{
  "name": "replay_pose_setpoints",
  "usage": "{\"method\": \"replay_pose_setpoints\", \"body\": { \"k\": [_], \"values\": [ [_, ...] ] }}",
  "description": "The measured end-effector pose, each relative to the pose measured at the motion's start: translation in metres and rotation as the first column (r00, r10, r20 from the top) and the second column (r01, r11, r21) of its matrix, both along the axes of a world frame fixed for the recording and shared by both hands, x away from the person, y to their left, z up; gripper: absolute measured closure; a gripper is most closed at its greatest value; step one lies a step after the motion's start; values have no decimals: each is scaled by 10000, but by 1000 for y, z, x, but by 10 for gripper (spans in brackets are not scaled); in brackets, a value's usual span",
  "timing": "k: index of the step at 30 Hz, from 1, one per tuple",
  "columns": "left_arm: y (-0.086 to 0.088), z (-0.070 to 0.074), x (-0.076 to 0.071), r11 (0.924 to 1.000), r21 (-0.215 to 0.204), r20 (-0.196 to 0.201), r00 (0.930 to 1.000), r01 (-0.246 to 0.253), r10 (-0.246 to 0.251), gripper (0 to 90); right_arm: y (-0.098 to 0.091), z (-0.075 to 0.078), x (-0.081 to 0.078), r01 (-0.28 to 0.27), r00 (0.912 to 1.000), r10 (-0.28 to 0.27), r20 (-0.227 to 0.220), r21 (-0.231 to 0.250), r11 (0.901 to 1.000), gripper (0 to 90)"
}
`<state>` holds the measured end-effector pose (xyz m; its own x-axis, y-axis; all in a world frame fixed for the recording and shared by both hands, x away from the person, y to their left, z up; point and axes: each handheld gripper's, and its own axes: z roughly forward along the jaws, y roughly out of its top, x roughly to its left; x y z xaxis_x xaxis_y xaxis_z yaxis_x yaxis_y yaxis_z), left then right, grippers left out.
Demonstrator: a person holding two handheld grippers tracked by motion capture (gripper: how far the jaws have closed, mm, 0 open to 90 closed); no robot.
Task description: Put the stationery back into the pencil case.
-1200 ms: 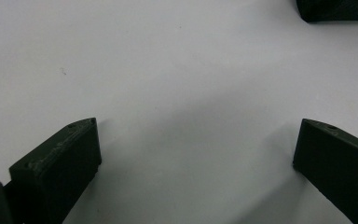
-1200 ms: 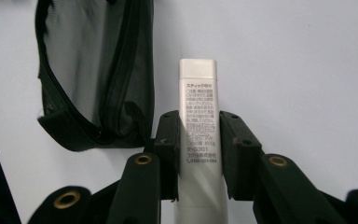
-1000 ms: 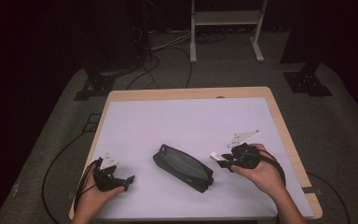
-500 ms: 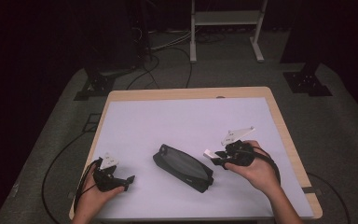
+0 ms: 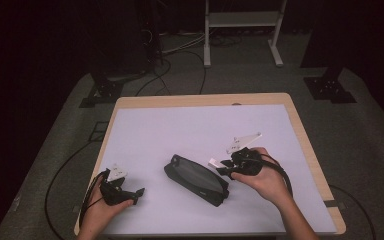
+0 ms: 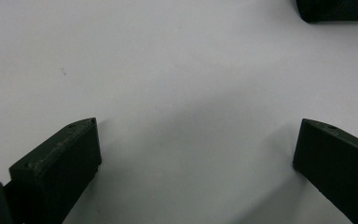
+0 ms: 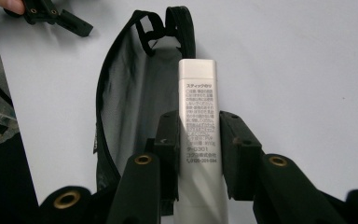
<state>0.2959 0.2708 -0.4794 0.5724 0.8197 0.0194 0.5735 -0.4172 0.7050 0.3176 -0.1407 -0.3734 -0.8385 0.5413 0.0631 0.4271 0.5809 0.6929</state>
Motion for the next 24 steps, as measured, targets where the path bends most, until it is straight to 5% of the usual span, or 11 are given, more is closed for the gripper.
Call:
{"method": "replay_pose_setpoints", "body": {
  "k": [24],
  "values": [
    [0,0,0,10000,-1,-28,10000,6,-6,0,42,-3,6,-397,9989,398,-234,45,9992,692]
  ]
}}
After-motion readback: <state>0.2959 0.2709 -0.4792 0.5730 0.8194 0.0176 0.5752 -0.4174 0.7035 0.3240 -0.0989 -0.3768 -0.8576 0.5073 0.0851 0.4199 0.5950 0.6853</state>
